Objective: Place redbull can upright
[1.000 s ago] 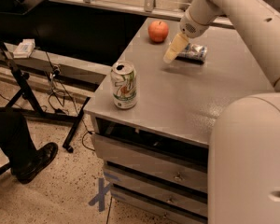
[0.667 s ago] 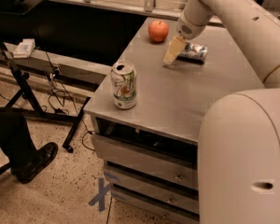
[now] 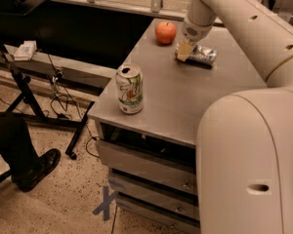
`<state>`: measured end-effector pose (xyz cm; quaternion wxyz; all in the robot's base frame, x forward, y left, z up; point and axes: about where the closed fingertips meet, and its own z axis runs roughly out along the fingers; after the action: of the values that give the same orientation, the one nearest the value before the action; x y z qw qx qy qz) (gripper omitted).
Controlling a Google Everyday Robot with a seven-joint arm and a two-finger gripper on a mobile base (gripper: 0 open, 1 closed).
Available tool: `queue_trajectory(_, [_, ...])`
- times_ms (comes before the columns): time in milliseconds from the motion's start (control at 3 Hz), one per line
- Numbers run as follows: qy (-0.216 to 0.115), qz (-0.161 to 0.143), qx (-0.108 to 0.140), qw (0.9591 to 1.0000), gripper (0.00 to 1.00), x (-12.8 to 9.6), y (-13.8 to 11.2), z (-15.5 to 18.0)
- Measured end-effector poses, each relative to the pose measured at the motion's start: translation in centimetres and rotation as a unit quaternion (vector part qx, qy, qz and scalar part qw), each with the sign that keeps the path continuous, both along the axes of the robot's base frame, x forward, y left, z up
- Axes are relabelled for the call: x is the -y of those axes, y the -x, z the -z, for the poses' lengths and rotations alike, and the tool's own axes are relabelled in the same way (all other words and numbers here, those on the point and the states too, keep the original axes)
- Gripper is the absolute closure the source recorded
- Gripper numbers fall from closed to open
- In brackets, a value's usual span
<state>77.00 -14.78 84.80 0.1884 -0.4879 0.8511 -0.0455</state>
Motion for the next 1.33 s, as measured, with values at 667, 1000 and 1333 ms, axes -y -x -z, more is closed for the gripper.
queue_trajectory(667, [-0.051, -0.045, 0.038, 0.997, 1.0, -2.6, 1.8, -5.0])
queue_trajectory(1000, [-0.118, -0.071, 0.062, 0.9885, 1.0, -3.5, 3.7, -7.5])
queue_trajectory(1333, [-0.213, -0.098, 0.092, 0.9677, 1.0, -4.1, 6.0, -9.2])
